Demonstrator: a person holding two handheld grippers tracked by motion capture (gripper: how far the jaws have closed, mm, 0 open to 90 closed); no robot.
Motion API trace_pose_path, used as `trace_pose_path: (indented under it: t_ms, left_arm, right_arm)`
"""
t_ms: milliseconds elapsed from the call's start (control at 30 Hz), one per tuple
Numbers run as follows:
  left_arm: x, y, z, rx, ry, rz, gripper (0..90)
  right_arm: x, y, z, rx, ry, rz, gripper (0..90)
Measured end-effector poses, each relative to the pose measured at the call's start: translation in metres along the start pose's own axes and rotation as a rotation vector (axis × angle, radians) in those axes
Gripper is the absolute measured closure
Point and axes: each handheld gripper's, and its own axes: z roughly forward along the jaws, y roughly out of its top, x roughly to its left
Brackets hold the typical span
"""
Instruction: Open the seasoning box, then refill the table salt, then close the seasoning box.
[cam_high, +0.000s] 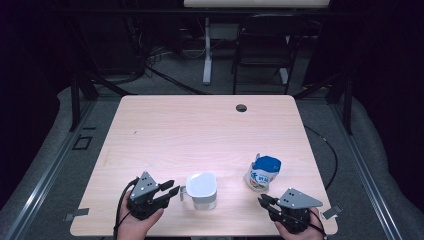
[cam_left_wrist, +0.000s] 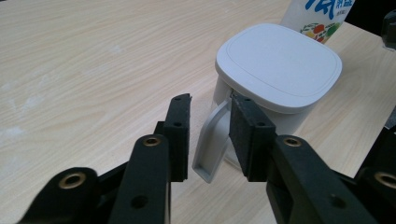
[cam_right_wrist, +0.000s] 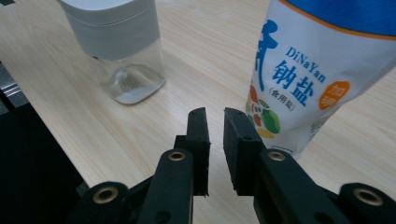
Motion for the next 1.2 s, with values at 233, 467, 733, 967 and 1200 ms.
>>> trace_pose_path:
  t_ms: [233, 467, 733, 967, 1200]
  left_arm:
    - [0.001, 0.003, 0.003, 0.003, -0.003, -0.002, 74.4]
    - [0.002, 0.008, 0.001, -0.001, -0.011, -0.002, 74.7]
    - [0.005, 0.017, 0.001, 0.009, -0.035, 0.001, 81.6]
    - [0.010, 0.028, 0.007, 0.027, -0.062, 0.005, 89.5]
    - [0.014, 0.037, 0.010, 0.024, -0.070, -0.002, 90.0]
  right_arm:
    - [0.005, 0.001, 0.006, 0.016, 0.005, -0.005, 83.4]
    - [0.007, 0.007, 0.012, 0.013, 0.023, -0.005, 82.6]
    - [0.017, 0.023, 0.035, 0.047, 0.059, -0.045, 83.7]
    - [0.021, 0.045, 0.052, 0.027, 0.066, -0.072, 83.7]
    - [0.018, 0.060, 0.059, 0.011, 0.071, -0.081, 83.1]
